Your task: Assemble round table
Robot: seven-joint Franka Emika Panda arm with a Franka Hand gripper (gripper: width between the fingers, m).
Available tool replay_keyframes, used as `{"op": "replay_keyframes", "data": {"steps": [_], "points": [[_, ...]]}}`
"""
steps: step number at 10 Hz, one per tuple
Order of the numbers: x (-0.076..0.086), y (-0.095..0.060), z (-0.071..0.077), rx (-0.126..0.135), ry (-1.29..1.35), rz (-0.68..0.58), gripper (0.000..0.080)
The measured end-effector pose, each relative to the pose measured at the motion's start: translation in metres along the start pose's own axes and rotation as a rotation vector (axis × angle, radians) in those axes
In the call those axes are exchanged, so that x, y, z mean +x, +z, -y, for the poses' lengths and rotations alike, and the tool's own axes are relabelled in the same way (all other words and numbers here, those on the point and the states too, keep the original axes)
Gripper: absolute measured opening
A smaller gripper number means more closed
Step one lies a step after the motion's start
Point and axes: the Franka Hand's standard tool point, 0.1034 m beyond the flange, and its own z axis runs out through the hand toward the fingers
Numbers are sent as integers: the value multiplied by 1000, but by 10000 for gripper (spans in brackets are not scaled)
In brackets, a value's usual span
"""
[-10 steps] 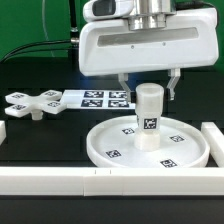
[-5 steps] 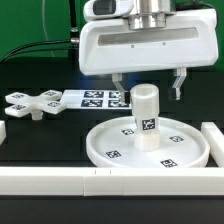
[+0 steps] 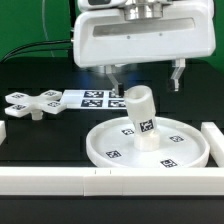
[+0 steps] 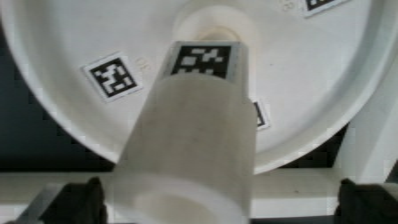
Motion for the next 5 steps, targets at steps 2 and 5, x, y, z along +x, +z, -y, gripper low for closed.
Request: {"op": "replay_keyframes", "data": {"steps": [2, 5], "points": [[15, -7, -11, 15, -23, 35, 649], [15, -5, -7, 23, -27, 55, 649]]}}
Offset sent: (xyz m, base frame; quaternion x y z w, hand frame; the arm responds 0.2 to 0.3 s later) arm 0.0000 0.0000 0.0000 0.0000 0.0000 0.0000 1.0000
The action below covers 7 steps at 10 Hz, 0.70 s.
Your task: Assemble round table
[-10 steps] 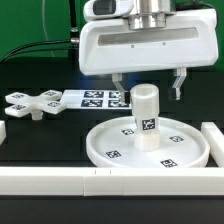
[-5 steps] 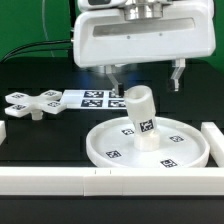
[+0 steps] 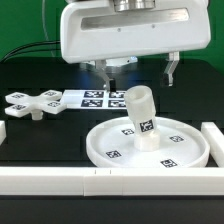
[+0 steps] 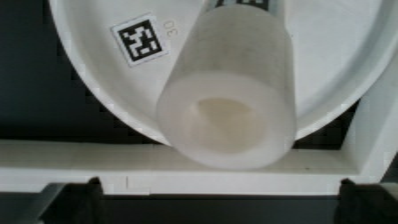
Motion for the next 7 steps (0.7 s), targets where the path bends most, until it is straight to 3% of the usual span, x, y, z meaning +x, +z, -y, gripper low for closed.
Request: {"op": "replay_keyframes", "data": {"steps": [1, 7], "points": [[-1, 1, 0, 2, -1, 8, 649], [-13, 16, 10, 117, -9, 388, 649]]}}
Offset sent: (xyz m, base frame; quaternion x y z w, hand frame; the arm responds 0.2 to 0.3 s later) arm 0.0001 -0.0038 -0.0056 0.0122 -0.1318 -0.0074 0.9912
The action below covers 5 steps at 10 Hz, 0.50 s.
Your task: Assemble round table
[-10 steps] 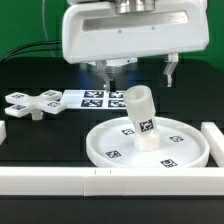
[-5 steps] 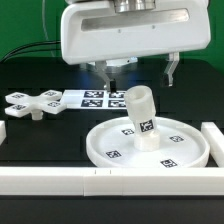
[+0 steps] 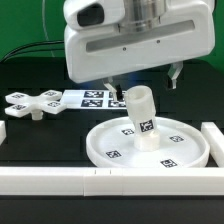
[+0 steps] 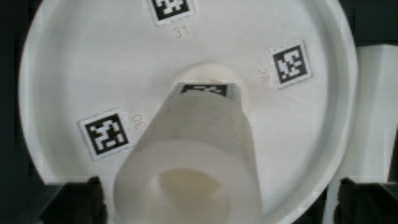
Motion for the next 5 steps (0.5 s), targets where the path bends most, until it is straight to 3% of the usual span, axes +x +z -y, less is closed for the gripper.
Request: {"op": "replay_keyframes", "data": {"steps": [1, 2, 5], "points": [[-4, 4, 2, 19, -6, 79, 649], [4, 6, -1, 17, -7, 62, 649], [3, 9, -4, 17, -3, 63, 649]]}}
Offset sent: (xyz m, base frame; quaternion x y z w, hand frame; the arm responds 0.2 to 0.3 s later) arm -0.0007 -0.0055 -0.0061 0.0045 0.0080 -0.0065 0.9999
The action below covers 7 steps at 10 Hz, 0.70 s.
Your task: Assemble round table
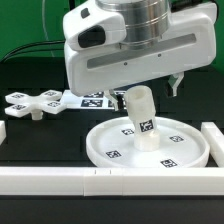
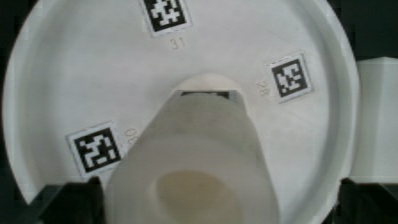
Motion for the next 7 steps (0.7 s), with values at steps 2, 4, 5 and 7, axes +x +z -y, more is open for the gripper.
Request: {"op": "replay_keyframes", "data": {"steps": [2, 4, 5, 7], "points": [[1, 0, -1, -2, -1, -5, 417], [2, 0, -1, -3, -3, -10, 405], [2, 0, -1, -3, -3, -10, 405], [2, 0, -1, -3, 19, -10, 405]]}}
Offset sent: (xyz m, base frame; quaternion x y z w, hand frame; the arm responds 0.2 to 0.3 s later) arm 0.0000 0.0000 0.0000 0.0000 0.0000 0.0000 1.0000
